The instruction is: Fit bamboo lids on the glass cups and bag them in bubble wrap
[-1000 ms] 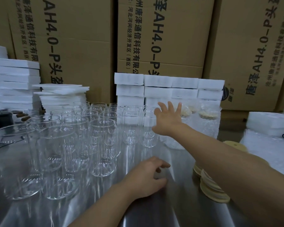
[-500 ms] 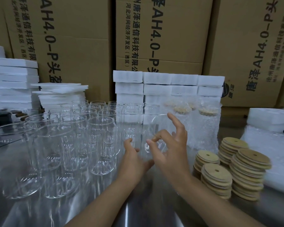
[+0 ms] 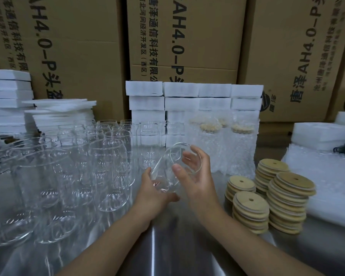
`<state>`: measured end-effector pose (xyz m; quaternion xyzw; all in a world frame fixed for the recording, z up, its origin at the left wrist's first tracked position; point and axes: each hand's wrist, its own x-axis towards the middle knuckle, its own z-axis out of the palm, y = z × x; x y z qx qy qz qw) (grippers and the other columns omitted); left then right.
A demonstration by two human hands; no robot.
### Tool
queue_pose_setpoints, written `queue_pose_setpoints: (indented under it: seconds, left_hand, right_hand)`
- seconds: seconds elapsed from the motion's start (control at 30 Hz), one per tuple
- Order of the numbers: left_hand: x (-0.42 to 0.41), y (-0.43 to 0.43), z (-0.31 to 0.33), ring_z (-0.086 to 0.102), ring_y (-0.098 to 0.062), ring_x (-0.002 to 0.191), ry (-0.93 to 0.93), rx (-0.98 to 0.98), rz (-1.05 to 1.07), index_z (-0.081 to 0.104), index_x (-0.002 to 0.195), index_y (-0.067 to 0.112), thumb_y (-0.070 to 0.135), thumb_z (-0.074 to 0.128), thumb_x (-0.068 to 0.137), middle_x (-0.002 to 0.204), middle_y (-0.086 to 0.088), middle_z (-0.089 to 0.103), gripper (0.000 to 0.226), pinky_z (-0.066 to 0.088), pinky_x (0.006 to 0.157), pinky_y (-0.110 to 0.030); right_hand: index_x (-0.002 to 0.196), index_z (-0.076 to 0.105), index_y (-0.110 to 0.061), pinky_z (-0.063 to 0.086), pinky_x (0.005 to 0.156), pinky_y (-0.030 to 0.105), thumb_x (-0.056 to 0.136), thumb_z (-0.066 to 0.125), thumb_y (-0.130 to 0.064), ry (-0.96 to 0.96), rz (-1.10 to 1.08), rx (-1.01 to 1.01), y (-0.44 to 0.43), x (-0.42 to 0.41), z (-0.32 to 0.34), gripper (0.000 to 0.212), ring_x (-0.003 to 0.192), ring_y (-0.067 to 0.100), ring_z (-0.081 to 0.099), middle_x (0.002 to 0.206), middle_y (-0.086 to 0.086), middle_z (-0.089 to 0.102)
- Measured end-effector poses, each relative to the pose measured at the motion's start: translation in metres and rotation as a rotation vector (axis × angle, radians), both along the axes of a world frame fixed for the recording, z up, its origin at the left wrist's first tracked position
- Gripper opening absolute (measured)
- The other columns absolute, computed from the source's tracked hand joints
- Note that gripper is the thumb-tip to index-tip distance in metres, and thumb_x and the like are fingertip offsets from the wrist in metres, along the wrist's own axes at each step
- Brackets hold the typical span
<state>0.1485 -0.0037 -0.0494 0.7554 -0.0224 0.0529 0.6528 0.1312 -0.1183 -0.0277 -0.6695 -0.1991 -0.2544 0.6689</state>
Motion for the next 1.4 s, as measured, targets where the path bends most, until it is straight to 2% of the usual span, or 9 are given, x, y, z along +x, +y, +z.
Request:
queue_pose_setpoints:
  seconds: [0.1, 0.27, 0.37, 0.53, 0.63, 0.77, 0.93, 1.1, 1.4]
  left_hand:
    - [-0.002, 0.000, 0.002, 0.059, -0.013, 0.098, 0.041, -0.090, 0.021, 0.015, 0.152, 0.028, -0.007, 0.068, 0.076, 0.131, 0.001, 0.047, 0.099, 0.052, 0.068, -0.026]
    - [-0.004, -0.004, 0.011, 0.068, -0.017, 0.062, 0.120, -0.499, -0.002, 0.025, 0.150, 0.011, -0.020, 0.039, 0.085, 0.137, -0.016, 0.047, 0.073, 0.054, 0.091, -0.046]
    - [-0.001, -0.001, 0.012, 0.063, -0.029, 0.094, 0.187, -0.729, -0.067, 0.044, 0.126, -0.011, -0.010, 0.033, 0.086, 0.129, -0.026, 0.047, 0.042, 0.057, 0.080, -0.046]
    - [0.002, 0.006, 0.011, 0.065, -0.028, 0.075, 0.183, -0.821, -0.104, 0.056, 0.110, 0.004, 0.025, 0.049, 0.092, 0.102, -0.018, 0.065, 0.029, 0.058, 0.054, -0.035]
    - [0.002, 0.005, 0.011, 0.073, -0.026, 0.080, 0.098, -0.776, -0.196, 0.073, 0.098, 0.012, 0.040, 0.058, 0.082, 0.088, -0.013, 0.074, 0.036, 0.060, 0.067, -0.036]
    - [0.004, 0.003, 0.009, 0.073, -0.020, 0.063, 0.072, -0.823, -0.278, 0.076, 0.060, 0.036, 0.042, 0.044, 0.096, 0.061, 0.003, 0.072, 0.049, 0.057, 0.053, -0.031]
    - [0.007, 0.003, 0.009, 0.073, -0.020, 0.074, 0.053, -0.804, -0.281, 0.080, 0.076, 0.023, 0.050, 0.059, 0.084, 0.080, -0.005, 0.075, 0.035, 0.057, 0.059, -0.031]
    - [0.003, 0.004, 0.013, 0.074, -0.020, 0.084, 0.022, -0.761, -0.395, 0.080, 0.086, 0.025, 0.053, 0.058, 0.077, 0.090, -0.005, 0.076, 0.037, 0.058, 0.065, -0.031]
    - [0.002, 0.003, 0.011, 0.070, -0.021, 0.101, 0.031, -0.728, -0.402, 0.079, 0.093, 0.025, 0.044, 0.050, 0.091, 0.103, -0.008, 0.075, 0.035, 0.058, 0.078, -0.031]
  right_hand:
    - [0.118, 0.043, -0.039, 0.043, 0.105, 0.035, 0.065, 0.071, -0.050, 0.036, 0.013, 0.001, -0.003, 0.005, 0.000, 0.062, 0.115, -0.002, 0.052, 0.123, -0.010, 0.053]
    - [0.116, 0.041, -0.037, 0.045, 0.099, 0.022, 0.070, 0.068, -0.039, 0.022, 0.004, 0.014, -0.007, 0.005, 0.001, 0.054, 0.113, -0.003, 0.054, 0.121, -0.011, 0.053]
    - [0.114, 0.040, -0.035, 0.042, 0.096, 0.016, 0.071, 0.067, -0.036, 0.003, -0.018, 0.005, -0.009, 0.005, 0.002, 0.052, 0.112, -0.004, 0.053, 0.119, -0.012, 0.053]
    - [0.117, 0.040, -0.027, 0.039, 0.102, 0.021, 0.064, 0.071, -0.047, -0.072, -0.005, -0.111, -0.005, -0.002, 0.002, 0.065, 0.120, 0.001, 0.049, 0.124, -0.008, 0.052]
    - [0.121, 0.040, -0.030, 0.041, 0.100, 0.020, 0.062, 0.073, -0.047, -0.106, -0.009, -0.222, -0.003, -0.009, 0.001, 0.070, 0.121, 0.003, 0.049, 0.123, -0.015, 0.050]
    - [0.122, 0.036, -0.042, 0.043, 0.105, 0.034, 0.061, 0.077, -0.045, -0.119, -0.008, -0.300, 0.001, -0.014, 0.000, 0.074, 0.126, 0.008, 0.047, 0.129, -0.013, 0.048]
    - [0.115, 0.036, -0.047, 0.044, 0.102, 0.034, 0.055, 0.082, -0.046, -0.126, -0.034, -0.243, 0.002, -0.015, 0.002, 0.075, 0.123, 0.007, 0.050, 0.127, -0.015, 0.049]
    - [0.107, 0.038, -0.051, 0.037, 0.093, 0.006, 0.051, 0.081, -0.051, -0.143, -0.101, -0.198, 0.002, -0.016, 0.004, 0.071, 0.119, -0.005, 0.049, 0.119, -0.020, 0.054]
    - [0.103, 0.043, -0.040, 0.035, 0.092, 0.005, 0.054, 0.082, -0.048, -0.162, -0.126, -0.113, 0.004, -0.017, 0.005, 0.064, 0.115, -0.002, 0.053, 0.113, -0.014, 0.059]
